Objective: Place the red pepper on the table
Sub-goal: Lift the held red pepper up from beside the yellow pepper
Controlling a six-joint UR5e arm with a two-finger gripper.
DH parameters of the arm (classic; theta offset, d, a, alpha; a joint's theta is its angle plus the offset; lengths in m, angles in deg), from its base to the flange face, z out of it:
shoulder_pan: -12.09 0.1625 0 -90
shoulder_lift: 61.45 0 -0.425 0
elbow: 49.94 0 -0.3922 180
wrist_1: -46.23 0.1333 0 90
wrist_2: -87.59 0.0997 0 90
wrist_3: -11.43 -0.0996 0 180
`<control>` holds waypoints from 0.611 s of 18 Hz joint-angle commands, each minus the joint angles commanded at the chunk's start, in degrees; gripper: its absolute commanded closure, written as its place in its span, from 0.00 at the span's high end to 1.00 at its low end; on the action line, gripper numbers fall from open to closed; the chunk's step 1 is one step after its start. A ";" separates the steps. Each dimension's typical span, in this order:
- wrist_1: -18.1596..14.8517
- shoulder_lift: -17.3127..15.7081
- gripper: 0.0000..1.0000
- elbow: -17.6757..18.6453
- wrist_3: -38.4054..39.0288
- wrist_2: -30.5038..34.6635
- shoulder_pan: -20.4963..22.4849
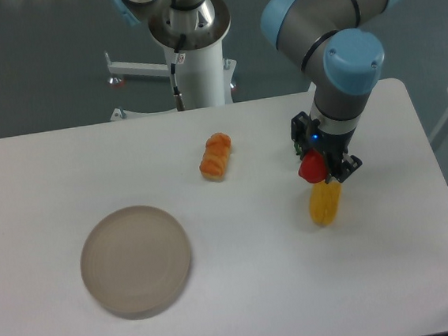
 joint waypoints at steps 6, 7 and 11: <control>0.00 0.09 0.21 0.00 0.18 -0.09 -0.17; 0.00 0.35 0.21 -0.09 0.44 -0.17 -1.05; 0.35 1.23 0.21 0.26 7.26 -0.61 -3.68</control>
